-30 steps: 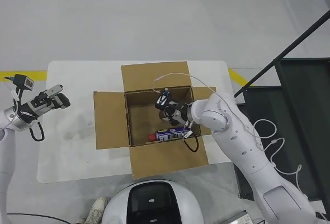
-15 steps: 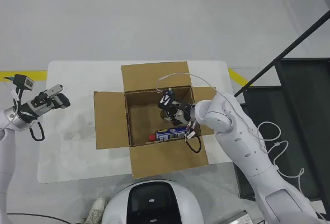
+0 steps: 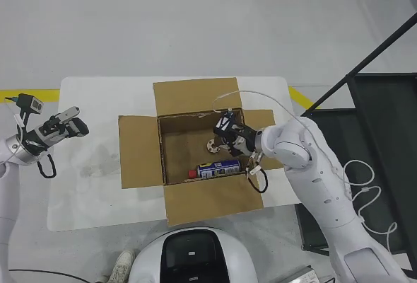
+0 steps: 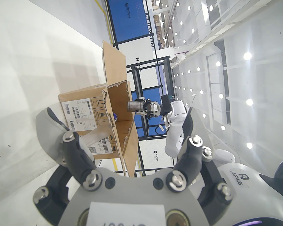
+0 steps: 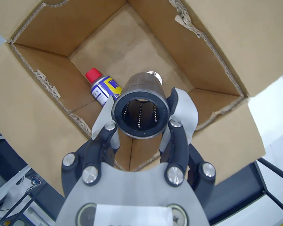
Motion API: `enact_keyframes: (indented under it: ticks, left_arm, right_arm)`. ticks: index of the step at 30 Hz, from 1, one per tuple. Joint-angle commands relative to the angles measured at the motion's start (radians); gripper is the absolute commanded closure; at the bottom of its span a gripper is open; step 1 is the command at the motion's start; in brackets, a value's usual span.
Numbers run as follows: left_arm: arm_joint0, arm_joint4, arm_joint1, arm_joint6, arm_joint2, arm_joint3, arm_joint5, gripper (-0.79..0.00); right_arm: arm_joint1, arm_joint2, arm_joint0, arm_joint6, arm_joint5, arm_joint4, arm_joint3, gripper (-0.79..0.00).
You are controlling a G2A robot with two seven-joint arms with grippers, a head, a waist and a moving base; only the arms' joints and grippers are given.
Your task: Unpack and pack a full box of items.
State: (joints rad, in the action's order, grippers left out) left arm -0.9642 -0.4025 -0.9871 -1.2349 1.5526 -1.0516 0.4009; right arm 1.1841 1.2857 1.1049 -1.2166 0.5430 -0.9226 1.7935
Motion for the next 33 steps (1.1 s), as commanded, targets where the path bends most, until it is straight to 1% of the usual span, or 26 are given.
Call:
enact_keyframes:
  ticks: [1, 5, 7, 10, 13, 19, 28, 33]
  left_arm:
    - [0.0, 0.0, 0.0, 0.0, 0.0, 0.0, 0.0, -0.785]
    - [0.0, 0.0, 0.0, 0.0, 0.0, 0.0, 0.0, -0.785]
    - [0.0, 0.0, 0.0, 0.0, 0.0, 0.0, 0.0, -0.785]
    - [0.0, 0.0, 0.0, 0.0, 0.0, 0.0, 0.0, -0.785]
    - [0.0, 0.0, 0.0, 0.0, 0.0, 0.0, 0.0, -0.785]
    - [0.0, 0.0, 0.0, 0.0, 0.0, 0.0, 0.0, -0.785]
    - [0.0, 0.0, 0.0, 0.0, 0.0, 0.0, 0.0, -0.785]
    - [0.0, 0.0, 0.0, 0.0, 0.0, 0.0, 0.0, -0.785]
  right_arm:
    - [-0.014, 0.07, 0.033, -0.021, 0.014, 0.02, 0.039, 0.0]
    - [-0.035, 0.18, 0.075, -0.034, 0.026, 0.063, 0.077, 0.0]
    - [-0.045, 0.228, 0.089, -0.034, 0.026, 0.076, 0.074, 0.0]
    - [-0.06, 0.295, 0.097, -0.042, 0.019, 0.089, 0.019, 0.0]
    - [-0.071, 0.332, 0.079, -0.04, 0.021, 0.086, -0.063, 0.0]
    - [-0.086, 0.344, 0.022, -0.01, 0.019, 0.061, -0.203, 0.0]
    - [-0.094, 0.279, -0.119, 0.084, 0.001, -0.01, -0.467, 0.0]
    - [-0.098, 0.263, -0.181, 0.136, 0.002, -0.023, -0.586, 0.0]
